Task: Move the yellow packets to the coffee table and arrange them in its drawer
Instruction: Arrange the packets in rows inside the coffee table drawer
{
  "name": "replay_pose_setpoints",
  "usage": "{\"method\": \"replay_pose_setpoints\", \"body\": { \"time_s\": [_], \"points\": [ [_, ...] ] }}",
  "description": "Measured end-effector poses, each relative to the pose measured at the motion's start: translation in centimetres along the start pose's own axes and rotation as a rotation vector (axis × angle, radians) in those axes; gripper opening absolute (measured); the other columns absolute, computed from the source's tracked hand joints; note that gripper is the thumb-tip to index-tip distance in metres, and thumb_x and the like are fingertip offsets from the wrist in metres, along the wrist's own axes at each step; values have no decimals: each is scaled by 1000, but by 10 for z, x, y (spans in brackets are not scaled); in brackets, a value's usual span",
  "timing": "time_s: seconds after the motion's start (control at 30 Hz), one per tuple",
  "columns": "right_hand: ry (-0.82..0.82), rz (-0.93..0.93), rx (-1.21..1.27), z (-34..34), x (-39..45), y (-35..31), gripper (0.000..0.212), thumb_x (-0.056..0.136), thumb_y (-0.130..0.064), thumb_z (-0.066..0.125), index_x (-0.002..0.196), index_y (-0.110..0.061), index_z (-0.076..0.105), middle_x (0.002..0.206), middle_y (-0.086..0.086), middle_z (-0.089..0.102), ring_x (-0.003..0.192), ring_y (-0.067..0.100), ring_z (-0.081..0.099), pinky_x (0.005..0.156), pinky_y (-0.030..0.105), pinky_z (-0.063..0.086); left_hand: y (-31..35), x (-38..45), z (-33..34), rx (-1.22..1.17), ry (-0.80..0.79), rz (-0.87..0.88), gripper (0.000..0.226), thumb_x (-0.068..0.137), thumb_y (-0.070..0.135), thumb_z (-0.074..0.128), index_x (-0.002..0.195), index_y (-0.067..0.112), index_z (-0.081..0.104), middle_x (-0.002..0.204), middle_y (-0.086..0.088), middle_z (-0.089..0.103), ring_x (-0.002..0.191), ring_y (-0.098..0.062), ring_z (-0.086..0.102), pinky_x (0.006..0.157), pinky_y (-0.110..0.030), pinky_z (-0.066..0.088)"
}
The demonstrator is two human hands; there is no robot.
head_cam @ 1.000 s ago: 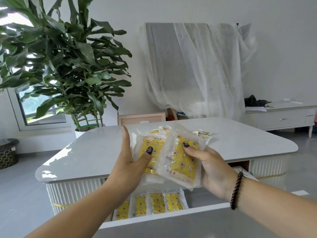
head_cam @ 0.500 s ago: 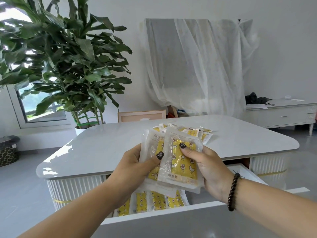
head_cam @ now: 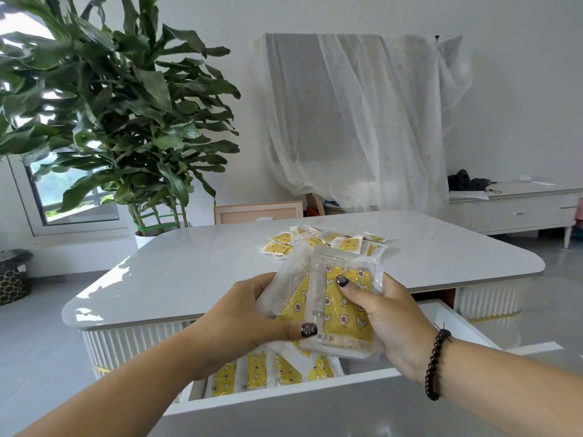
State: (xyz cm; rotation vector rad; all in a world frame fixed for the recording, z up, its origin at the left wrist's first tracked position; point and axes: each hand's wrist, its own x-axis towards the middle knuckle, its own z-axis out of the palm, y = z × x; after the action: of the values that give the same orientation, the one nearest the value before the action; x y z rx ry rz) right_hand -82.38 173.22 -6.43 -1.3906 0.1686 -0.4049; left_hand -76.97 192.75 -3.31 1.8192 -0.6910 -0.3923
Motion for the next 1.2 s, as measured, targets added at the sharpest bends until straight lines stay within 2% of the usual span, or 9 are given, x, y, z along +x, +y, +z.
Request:
{"method": "replay_pose_setpoints", "body": {
  "time_s": [0.17,0.3,0.47,0.7,0.83,0.93,1.03,1.1,1.2],
  "points": [
    [6,-23,-63,-7,0,-2,24,84,-20,70,107,-16,63,97,4,75,89,23,72,85,49,56,-6,5,1,104,-7,-29,43,79,1,76,112,24,60,100,-1,75,89,-21,74,78,-43,60],
    [-107,-45,-197,-13,-1,-9,29,82,-24,71,108,-15,62,99,3,75,91,21,72,85,48,56,-5,7,-5,155,-32,-40,39,79,1,75,110,19,61,99,-3,75,88,-22,74,78,-41,61],
    [-257,71,-211,-15,-4,-9,49,68,-26,73,112,-10,60,101,8,74,93,26,71,81,46,58,-6,6,-6,223,-95,-95,42,77,3,78,113,15,60,103,-3,75,91,-21,74,83,-42,59],
    [-77,110,130,-5,-5,-9,23,84,-9,67,106,-3,64,93,13,74,75,23,72,69,43,60,2,4,1,-246,157,-37,35,83,3,68,116,8,59,99,-14,75,94,-33,72,91,-50,54],
    [-64,97,184,1,-5,-9,24,84,-9,67,107,-6,64,96,13,74,79,24,72,70,43,60,5,6,13,-169,125,-33,17,90,8,61,106,14,63,94,-4,77,87,-22,74,75,-34,60],
    [-88,-3,25,-2,-2,-11,26,85,-14,68,110,-11,63,100,9,74,91,25,72,81,48,57,4,11,7,-89,156,-19,15,91,7,62,104,14,64,93,-4,77,84,-21,74,68,-28,59],
    [-153,-81,-193,-6,-3,-15,25,84,-21,68,108,-19,61,100,0,74,92,18,71,80,41,58,4,10,-3,-11,129,-14,15,89,3,63,102,12,64,89,-6,77,75,-17,73,63,-23,57],
    [-196,-79,-247,-8,-4,-14,25,84,-21,68,108,-20,61,99,-2,75,90,15,72,77,35,59,6,8,-8,3,89,-23,16,88,3,65,101,11,65,90,-7,77,78,-20,73,66,-27,59],
    [-222,-95,-323,-7,-7,-13,28,82,-22,70,109,-20,61,99,-4,75,91,13,71,81,38,59,5,6,-16,50,47,-42,17,87,4,65,103,10,66,94,-8,77,91,-29,72,80,-37,59]
  ]
}}
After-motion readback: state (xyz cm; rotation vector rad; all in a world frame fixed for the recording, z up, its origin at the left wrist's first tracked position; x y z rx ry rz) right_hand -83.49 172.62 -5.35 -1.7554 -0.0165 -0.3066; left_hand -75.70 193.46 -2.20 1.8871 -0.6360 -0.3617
